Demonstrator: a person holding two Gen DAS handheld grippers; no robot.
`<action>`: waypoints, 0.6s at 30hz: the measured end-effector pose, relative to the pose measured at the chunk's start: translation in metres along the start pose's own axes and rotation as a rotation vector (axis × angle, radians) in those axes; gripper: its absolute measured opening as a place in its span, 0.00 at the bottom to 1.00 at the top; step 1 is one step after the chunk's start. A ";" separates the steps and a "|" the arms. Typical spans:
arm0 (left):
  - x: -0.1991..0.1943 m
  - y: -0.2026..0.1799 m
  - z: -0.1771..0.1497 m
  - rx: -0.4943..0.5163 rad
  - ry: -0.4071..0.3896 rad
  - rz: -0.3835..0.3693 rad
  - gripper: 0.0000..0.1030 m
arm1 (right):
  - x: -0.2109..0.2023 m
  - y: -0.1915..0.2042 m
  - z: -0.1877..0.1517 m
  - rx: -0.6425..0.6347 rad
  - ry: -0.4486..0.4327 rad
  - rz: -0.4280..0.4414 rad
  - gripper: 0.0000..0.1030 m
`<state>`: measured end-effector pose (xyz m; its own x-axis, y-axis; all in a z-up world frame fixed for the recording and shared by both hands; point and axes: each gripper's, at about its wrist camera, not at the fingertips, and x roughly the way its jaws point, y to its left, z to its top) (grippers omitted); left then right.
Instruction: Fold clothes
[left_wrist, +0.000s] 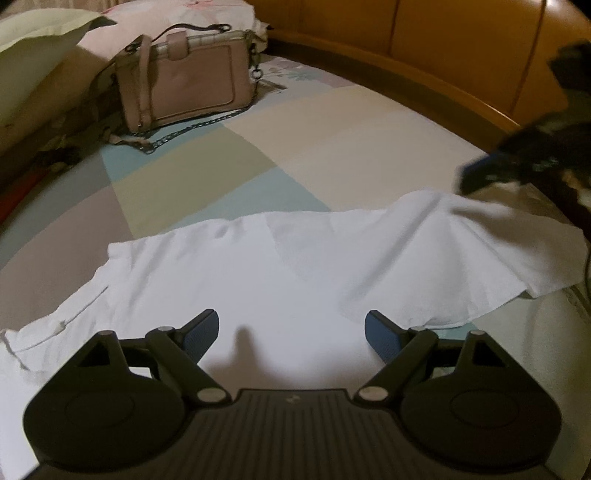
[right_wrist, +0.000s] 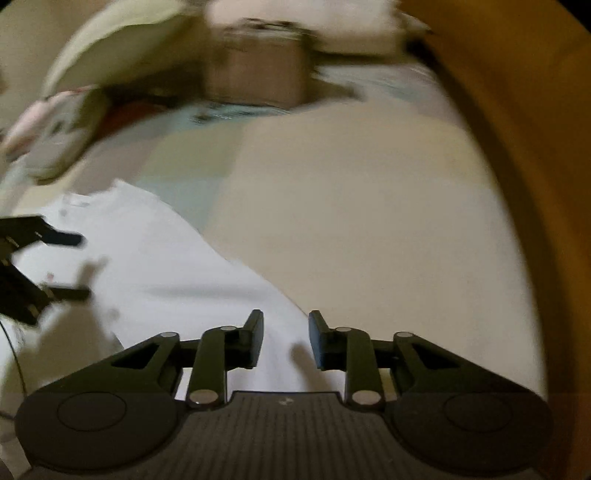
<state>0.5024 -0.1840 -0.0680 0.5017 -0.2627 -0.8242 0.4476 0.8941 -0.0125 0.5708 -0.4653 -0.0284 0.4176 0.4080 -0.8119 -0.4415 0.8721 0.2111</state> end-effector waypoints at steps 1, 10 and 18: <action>0.000 0.002 -0.001 -0.004 -0.001 0.007 0.83 | 0.013 0.009 0.009 -0.031 0.000 0.017 0.37; -0.010 0.038 -0.016 -0.040 -0.017 0.059 0.83 | 0.045 0.095 0.017 0.078 0.026 -0.129 0.37; -0.003 0.067 -0.009 -0.079 -0.023 0.060 0.83 | 0.092 0.115 0.009 0.080 -0.035 -0.342 0.46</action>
<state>0.5243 -0.1196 -0.0718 0.5432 -0.2152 -0.8116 0.3572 0.9340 -0.0085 0.5659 -0.3254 -0.0735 0.5586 0.0962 -0.8239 -0.2077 0.9778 -0.0266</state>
